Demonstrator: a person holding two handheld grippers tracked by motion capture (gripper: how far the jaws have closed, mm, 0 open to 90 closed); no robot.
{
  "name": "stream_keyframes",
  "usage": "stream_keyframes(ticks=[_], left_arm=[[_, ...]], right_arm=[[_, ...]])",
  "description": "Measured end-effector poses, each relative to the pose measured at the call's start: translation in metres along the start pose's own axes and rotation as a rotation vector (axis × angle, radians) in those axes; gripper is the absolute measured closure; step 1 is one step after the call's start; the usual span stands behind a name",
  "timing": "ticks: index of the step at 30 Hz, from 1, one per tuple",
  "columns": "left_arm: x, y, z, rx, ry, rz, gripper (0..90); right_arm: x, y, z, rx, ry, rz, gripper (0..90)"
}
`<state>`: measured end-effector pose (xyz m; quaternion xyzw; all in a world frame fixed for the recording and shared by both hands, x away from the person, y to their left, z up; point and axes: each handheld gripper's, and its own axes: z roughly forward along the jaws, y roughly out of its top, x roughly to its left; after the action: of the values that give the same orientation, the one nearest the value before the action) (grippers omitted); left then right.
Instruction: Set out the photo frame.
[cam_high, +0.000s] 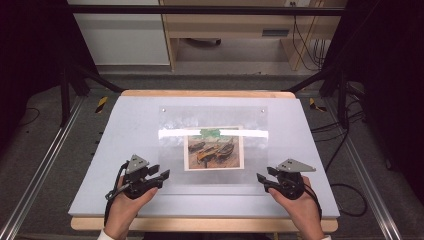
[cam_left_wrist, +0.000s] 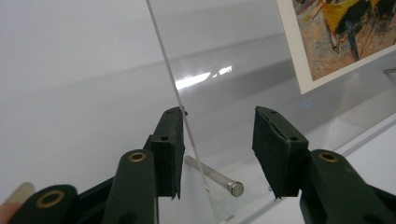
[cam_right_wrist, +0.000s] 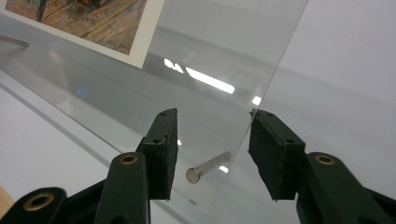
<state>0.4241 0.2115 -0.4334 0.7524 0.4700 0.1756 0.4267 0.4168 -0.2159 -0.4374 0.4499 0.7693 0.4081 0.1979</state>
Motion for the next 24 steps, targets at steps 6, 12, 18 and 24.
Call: stream_keyframes(ticks=[6,12,18,24], left_arm=[[-0.0012,-0.0018,-0.0019,-0.002,0.007,-0.006,56.3],[-0.0023,-0.0031,-0.0036,0.001,0.007,-0.002,56.3],[-0.0039,-0.0044,-0.0047,-0.001,0.010,-0.001,56.5],[-0.0042,-0.0054,-0.0055,0.001,0.009,0.001,57.1]], right_arm=[[0.0003,-0.0018,-0.0019,-0.001,-0.001,0.010,56.2],[0.0001,-0.0034,-0.0033,-0.005,0.000,0.009,58.2],[0.0004,-0.0050,-0.0044,-0.009,-0.005,0.005,59.7],[0.0011,-0.0062,-0.0052,-0.011,-0.006,0.006,60.2]])
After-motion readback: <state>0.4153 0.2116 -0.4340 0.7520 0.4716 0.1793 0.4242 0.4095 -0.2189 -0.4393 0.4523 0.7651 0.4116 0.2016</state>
